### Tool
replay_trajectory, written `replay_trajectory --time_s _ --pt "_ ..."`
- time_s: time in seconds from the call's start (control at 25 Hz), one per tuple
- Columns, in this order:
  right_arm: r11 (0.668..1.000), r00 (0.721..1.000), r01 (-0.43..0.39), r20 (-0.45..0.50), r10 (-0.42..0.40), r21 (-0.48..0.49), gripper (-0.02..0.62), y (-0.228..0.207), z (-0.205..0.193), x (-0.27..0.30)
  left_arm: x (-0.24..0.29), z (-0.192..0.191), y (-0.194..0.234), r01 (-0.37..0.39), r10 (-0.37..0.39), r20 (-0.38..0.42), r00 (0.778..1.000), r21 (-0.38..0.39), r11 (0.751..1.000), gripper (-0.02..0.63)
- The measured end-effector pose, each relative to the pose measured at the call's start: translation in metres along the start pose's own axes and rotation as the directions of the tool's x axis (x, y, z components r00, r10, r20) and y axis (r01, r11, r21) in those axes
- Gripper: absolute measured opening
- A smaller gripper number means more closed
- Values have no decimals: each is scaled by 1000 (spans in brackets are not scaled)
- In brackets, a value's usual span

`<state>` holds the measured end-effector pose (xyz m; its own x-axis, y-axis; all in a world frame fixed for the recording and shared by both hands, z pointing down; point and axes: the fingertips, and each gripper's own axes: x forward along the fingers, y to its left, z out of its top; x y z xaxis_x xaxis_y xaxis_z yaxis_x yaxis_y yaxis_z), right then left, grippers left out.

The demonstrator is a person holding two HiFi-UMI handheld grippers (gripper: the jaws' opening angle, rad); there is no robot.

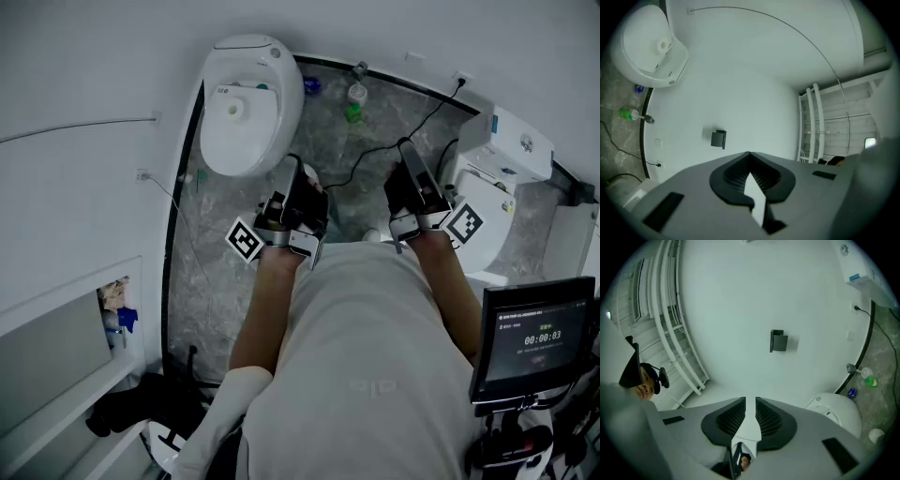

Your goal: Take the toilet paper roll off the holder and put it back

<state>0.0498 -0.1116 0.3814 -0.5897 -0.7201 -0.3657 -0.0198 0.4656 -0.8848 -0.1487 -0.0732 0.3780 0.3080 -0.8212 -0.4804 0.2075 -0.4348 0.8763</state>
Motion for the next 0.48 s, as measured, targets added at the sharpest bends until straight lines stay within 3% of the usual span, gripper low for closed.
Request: replay_trajectory --time_s 0.16,0.36,0.48 --pt "1000 1000 12 9 -12 -2 58 -11 -1 15 12 19 10 -5 5 -6 1000 0 1000 6" --pt "995 995 95 -28 -96 -20 58 -77 -13 158 86 153 57 -38 38 -8 999 -25 999 6" --pt "994 992 109 -54 -110 -32 58 -96 -24 219 111 203 70 -58 58 -13 998 -32 998 6"
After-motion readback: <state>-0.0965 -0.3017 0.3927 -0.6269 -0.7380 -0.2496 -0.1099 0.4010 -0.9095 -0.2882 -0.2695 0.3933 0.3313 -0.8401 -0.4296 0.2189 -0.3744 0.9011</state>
